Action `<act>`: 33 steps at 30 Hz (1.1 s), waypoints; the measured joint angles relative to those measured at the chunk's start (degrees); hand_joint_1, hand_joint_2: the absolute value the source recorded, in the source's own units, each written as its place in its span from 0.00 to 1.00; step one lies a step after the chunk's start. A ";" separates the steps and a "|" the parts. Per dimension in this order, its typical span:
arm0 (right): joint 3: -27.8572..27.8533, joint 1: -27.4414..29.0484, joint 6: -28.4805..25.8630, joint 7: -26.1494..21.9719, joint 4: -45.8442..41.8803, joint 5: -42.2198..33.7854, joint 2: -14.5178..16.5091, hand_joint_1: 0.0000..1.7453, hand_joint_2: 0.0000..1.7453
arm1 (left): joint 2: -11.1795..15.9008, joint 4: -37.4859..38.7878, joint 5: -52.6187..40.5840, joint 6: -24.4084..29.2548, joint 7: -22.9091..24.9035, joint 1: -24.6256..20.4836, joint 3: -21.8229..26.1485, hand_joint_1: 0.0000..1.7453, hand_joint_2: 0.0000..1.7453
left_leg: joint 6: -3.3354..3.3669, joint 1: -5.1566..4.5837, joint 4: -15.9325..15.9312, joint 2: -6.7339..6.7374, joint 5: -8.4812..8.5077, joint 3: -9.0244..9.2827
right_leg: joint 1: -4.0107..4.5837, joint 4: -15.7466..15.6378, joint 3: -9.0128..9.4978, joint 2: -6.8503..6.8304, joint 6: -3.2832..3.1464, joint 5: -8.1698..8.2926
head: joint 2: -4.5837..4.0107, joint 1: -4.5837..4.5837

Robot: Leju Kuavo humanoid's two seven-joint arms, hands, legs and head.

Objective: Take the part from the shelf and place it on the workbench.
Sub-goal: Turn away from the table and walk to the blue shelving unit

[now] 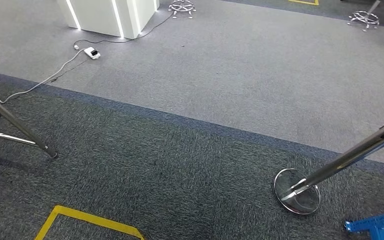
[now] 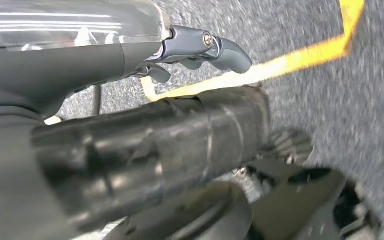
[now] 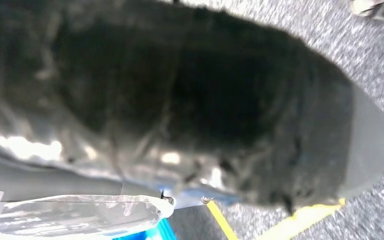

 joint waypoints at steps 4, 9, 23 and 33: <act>-0.02 0.12 -0.01 0.00 0.00 0.09 0.00 0.00 0.00 | 0.00 0.00 -0.18 -0.02 0.00 -0.09 0.00 0.00 0.00 | 0.09 -0.43 0.00 2.89 -0.37 0.28 | 0.08 -1.77 1.20 -1.32 -0.53 2.76 | 0.00 0.00; -0.18 -0.07 -0.09 -0.04 0.00 0.51 -0.16 0.00 0.00 | -0.03 0.00 -0.53 -0.01 0.00 -0.42 0.00 0.00 0.00 | -0.98 -0.65 -0.31 5.50 -0.92 1.10 | 1.48 -12.64 6.59 -3.77 -2.21 6.07 | 0.00 -0.01; -0.36 -0.12 0.02 -0.17 0.00 0.63 -0.25 0.00 0.00 | 0.00 0.01 -0.55 -0.06 -0.08 -0.24 0.00 0.00 0.00 | -2.69 0.29 7.00 -1.94 -3.04 -2.63 | 0.41 -13.79 7.46 3.09 -3.16 6.88 | 0.00 -0.04; -0.50 -0.07 -0.06 -0.31 0.02 0.66 -0.26 0.00 0.00 | 0.10 0.02 -0.55 0.01 -0.44 -0.24 0.03 0.00 0.00 | -0.22 0.14 -0.49 -0.45 0.82 -0.23 | 0.16 -1.97 1.00 0.12 -0.17 0.74 | 0.00 0.04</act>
